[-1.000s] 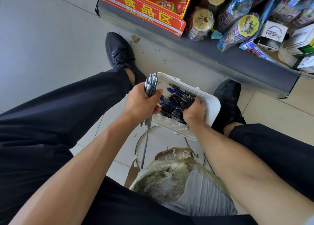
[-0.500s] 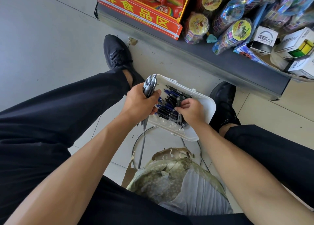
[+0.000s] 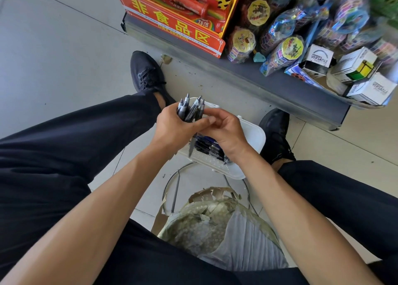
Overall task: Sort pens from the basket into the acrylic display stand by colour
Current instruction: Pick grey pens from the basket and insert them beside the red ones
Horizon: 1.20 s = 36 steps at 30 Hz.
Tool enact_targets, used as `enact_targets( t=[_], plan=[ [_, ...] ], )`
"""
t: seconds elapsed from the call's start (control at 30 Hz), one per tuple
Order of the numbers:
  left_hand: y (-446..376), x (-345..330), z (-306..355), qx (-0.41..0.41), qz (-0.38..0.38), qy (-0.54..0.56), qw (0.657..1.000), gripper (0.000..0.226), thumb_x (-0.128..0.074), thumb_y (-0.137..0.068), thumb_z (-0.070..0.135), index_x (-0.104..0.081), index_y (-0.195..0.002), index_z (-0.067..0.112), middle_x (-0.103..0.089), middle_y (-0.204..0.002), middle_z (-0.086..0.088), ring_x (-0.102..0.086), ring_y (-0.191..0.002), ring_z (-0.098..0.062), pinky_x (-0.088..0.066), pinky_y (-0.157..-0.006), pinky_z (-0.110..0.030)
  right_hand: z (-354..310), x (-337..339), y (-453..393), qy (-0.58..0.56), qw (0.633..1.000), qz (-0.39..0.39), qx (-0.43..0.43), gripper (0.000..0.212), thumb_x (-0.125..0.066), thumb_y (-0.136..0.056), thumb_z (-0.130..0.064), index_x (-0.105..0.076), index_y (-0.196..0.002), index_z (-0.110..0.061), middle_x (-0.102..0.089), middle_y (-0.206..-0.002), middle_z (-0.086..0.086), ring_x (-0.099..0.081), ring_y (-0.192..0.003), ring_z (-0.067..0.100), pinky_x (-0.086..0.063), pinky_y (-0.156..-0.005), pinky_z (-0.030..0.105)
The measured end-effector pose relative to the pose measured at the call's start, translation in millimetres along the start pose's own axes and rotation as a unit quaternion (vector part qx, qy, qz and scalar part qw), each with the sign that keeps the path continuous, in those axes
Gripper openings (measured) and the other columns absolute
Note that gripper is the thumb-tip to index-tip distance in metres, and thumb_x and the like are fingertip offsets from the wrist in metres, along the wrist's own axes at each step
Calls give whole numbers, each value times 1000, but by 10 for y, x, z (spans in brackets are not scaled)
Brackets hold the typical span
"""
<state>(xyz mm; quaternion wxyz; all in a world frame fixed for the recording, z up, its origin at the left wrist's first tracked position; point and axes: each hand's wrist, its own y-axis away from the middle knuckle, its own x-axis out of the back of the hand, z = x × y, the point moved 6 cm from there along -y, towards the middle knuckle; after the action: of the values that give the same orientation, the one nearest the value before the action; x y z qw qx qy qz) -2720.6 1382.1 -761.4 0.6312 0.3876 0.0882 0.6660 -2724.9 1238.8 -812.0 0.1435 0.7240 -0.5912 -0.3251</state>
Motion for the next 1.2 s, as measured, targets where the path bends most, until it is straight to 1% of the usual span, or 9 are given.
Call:
enact_targets(
  t=[0.2,0.4,0.5,0.57,0.63,0.87,0.97,1.1,1.2],
  plan=[
    [-75,65,-77,17,33,-29,999,30,-79,-79,31,-60,-68,10,-53,-58,3,-46,-53,-8,-42,-51,-24,112,-54,34,-29,996,-39,-75,45,-72,-86,5,-58,-122,-17,-78,-98,10,-74,-90,24,-58,-87,32],
    [-86,74,-90,39,30,-38,998,27,-65,-82,23,-50,-69,5,-43,-55,1,-39,-53,-16,-36,-54,-31,550,748,-49,168,947,212,-172,22,-62,-93,-6,-69,-112,-14,-75,-90,6,-69,-76,14,-52,-68,23],
    [-87,42,-108,37,5,-47,998,24,-64,-85,23,-56,-77,2,-56,-61,-10,-55,-57,-28,-53,-59,-42,789,1056,-33,237,910,264,-214,25,-61,-86,-9,-71,-103,-24,-73,-90,4,-72,-86,21,-57,-79,32],
    [-90,18,-133,34,-10,-39,999,22,-64,-88,22,-62,-90,-1,-67,-77,-22,-66,-71,-40,-61,-71,-51,862,1088,-79,293,899,237,-224,25,-60,-86,-9,-71,-99,-28,-71,-97,2,-68,-97,26,-56,-91,35],
    [-100,9,-147,33,-17,-34,999,22,-64,-91,21,-63,-96,-1,-68,-85,-24,-64,-70,-35,-60,-74,-54,954,1031,-156,378,881,155,-241,34,-56,-92,-7,-68,-120,-21,-65,-107,0,-61,-103,25,-50,-93,32],
    [-110,8,-94,32,-20,-31,999,20,-65,-94,21,-62,-96,1,-64,-78,-18,-56,-66,-22,-58,-72,-49,1191,933,-323,508,801,66,-311,31,-54,-95,-16,-65,-121,-3,-63,-114,17,-61,-107,33,-50,-89,34],
    [-111,4,-86,31,-24,-34,999,21,-65,-95,22,-63,-99,2,-68,-87,-21,-58,-67,-22,-58,-73,-48,1137,959,-310,475,827,117,-276,17,-59,-92,-11,-69,-105,-5,-67,-99,12,-64,-95,32,-53,-83,34],
    [-112,3,-91,22,-25,-42,999,25,-64,-96,29,-65,-101,4,-70,-88,-18,-69,-78,-35,-61,-75,-50,1016,977,-189,451,852,165,-207,32,-62,-89,-2,-72,-118,-13,-70,-107,5,-66,-100,26,-55,-87,30],
    [-100,-14,-94,20,-33,-49,998,30,-65,-96,35,-65,-98,6,-70,-86,-18,-69,-76,-35,-61,-72,-50,1014,946,-114,395,878,176,-206,22,-66,-86,-3,-73,-98,-19,-71,-92,-1,-70,-89,25,-58,-81,32]
  ],
)
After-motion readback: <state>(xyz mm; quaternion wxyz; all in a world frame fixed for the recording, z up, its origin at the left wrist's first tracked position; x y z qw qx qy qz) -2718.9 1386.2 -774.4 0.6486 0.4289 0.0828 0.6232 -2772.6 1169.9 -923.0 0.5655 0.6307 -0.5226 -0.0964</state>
